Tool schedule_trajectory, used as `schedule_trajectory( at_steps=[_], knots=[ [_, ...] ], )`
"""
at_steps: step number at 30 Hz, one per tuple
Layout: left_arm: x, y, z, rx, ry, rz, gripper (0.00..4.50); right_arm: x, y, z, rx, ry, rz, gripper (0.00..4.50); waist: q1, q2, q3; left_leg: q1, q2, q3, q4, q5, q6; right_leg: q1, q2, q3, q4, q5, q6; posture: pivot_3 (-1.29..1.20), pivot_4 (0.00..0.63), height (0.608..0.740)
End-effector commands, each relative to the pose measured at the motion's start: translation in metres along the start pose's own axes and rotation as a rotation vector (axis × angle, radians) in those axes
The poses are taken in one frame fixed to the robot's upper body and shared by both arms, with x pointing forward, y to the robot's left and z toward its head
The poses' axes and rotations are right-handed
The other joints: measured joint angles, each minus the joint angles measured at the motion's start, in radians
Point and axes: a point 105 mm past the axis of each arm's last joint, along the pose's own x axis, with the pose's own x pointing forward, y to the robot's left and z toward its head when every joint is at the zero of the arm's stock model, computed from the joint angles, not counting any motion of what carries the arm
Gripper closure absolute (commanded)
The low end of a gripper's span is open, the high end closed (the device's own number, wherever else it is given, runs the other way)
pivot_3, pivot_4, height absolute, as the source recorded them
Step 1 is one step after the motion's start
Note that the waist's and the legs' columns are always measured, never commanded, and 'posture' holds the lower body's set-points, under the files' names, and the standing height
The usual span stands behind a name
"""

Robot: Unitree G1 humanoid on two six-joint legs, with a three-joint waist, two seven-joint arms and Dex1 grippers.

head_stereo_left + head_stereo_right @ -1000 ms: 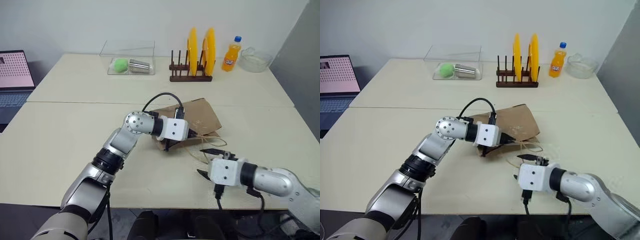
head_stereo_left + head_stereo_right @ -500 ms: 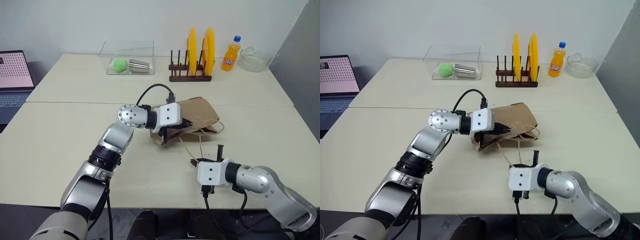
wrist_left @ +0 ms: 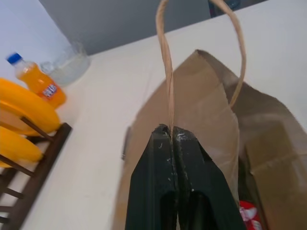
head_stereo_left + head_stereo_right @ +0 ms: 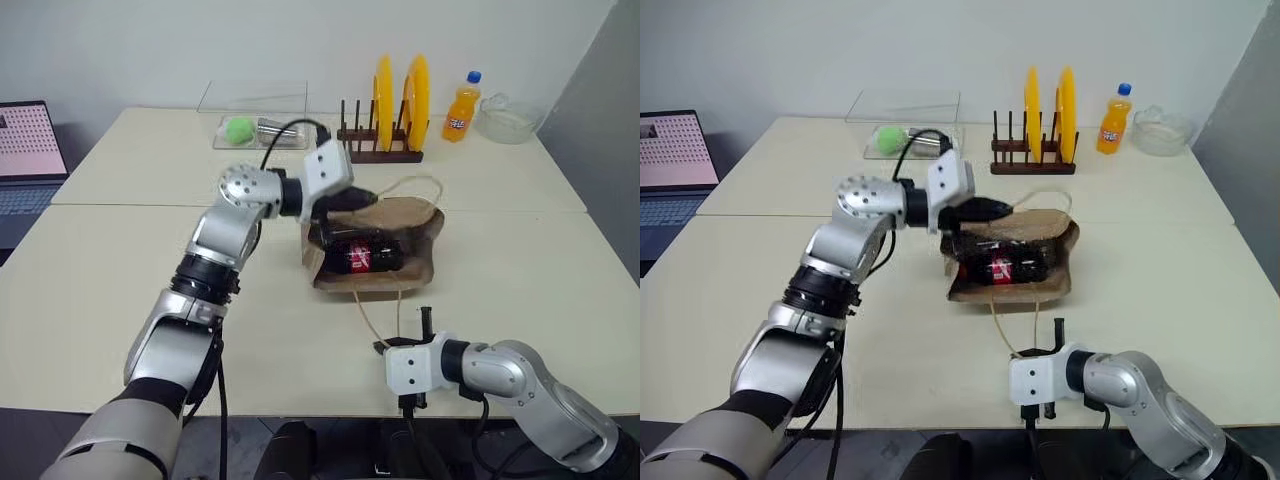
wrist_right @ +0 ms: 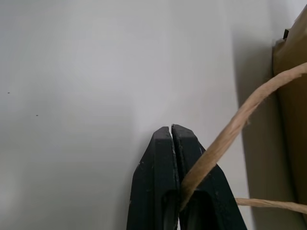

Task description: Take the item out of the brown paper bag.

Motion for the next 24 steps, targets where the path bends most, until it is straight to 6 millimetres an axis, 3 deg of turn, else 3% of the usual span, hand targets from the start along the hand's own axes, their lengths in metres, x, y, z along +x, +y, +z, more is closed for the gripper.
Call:
schedule_trajectory(
  at_steps=[1, 8, 11, 14, 19, 24],
  knots=[
    [-0.003, 0.011, 0.012, 0.018, -0.042, 0.038, 4.5, -0.002, 0.0, 0.007, -0.029, -0.018, 0.0, 4.48, 0.0, 0.0, 0.0, 0.0, 0.0, 0.0, 0.0, 0.0, 0.0, 0.0, 0.0, 0.0, 0.0, 0.0, 0.0, 0.0, 0.15, 0.74],
    [-0.007, 0.016, 0.032, 0.018, -0.132, 0.039, 4.5, -0.005, -0.014, 0.012, 0.012, -0.031, -0.061, 4.48, 0.0, 0.0, 0.0, 0.0, 0.0, 0.0, 0.0, 0.001, -0.002, 0.0, 0.0, 0.0, 0.0, 0.0, 0.0, 0.0, 0.15, 0.74],
    [-0.009, 0.011, 0.035, 0.03, -0.153, 0.005, 4.5, -0.008, -0.023, 0.016, 0.071, -0.05, -0.087, 3.88, -0.001, 0.0, 0.0, 0.0, 0.0, 0.0, 0.0, 0.002, -0.003, 0.0, 0.0, 0.0, 0.001, 0.0, 0.0, 0.0, 0.15, 0.74],
    [-0.011, 0.002, 0.036, 0.042, -0.167, -0.036, 4.5, -0.014, -0.028, 0.022, 0.144, -0.08, -0.074, 2.91, -0.001, 0.0, 0.0, 0.0, 0.0, 0.0, 0.0, 0.002, -0.003, -0.001, 0.0, 0.0, 0.001, 0.0, 0.0, 0.0, 0.15, 0.74],
    [-0.014, -0.006, 0.035, 0.037, -0.182, -0.05, 4.5, -0.051, -0.048, 0.039, 0.384, -0.191, -0.067, 2.91, 0.0, 0.0, 0.0, 0.0, 0.0, -0.001, 0.0, 0.002, -0.003, -0.001, 0.0, 0.0, 0.001, 0.0, 0.0, 0.0, 0.15, 0.74],
    [-0.015, -0.01, 0.03, 0.054, -0.17, -0.053, 4.5, -0.088, -0.055, 0.048, 0.457, -0.227, -0.002, 2.91, 0.001, 0.0, 0.0, -0.001, 0.0, -0.001, 0.0, 0.0, 0.0, -0.001, -0.001, -0.001, 0.001, 0.0, 0.0, 0.0, 0.15, 0.74]
  ],
)
